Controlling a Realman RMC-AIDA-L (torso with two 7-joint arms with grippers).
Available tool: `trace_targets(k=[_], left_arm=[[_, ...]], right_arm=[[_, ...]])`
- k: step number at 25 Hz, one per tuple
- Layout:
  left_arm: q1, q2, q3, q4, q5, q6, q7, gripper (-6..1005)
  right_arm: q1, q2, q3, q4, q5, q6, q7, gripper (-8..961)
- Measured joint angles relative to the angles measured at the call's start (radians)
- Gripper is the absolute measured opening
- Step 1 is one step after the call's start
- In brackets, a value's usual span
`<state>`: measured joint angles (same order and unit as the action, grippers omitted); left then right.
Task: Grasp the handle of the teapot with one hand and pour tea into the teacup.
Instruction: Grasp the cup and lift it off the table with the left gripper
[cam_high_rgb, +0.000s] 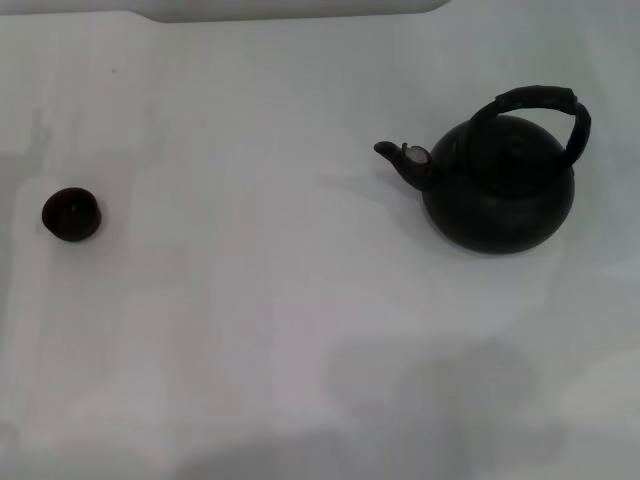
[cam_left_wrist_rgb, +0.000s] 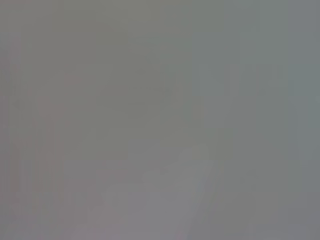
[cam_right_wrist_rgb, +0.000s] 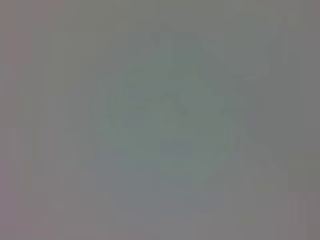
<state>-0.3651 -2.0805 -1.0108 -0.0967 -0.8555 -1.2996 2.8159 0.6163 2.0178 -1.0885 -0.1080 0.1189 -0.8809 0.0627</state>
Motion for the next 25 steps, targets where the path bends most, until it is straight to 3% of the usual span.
trace_targets(k=[7,19,25], left_arm=[[-0.001,0.003,0.000,0.000,-0.001,0.000,0.003,861],[0.004,0.004,0.001,0.001,0.003,-0.012,0.001,862],[0.029,0.002,0.004,0.006,0.119,-0.077,0.006,862]], right_arm=[[0.007,0.005,-0.063,0.002,-0.004,0.054,0.005,717],[0.000,0.006,-0.067,0.014,-0.004,0.060,0.006,712],[-0.021,0.003,-0.067,0.018,-0.004,0.062,0.006,710]])
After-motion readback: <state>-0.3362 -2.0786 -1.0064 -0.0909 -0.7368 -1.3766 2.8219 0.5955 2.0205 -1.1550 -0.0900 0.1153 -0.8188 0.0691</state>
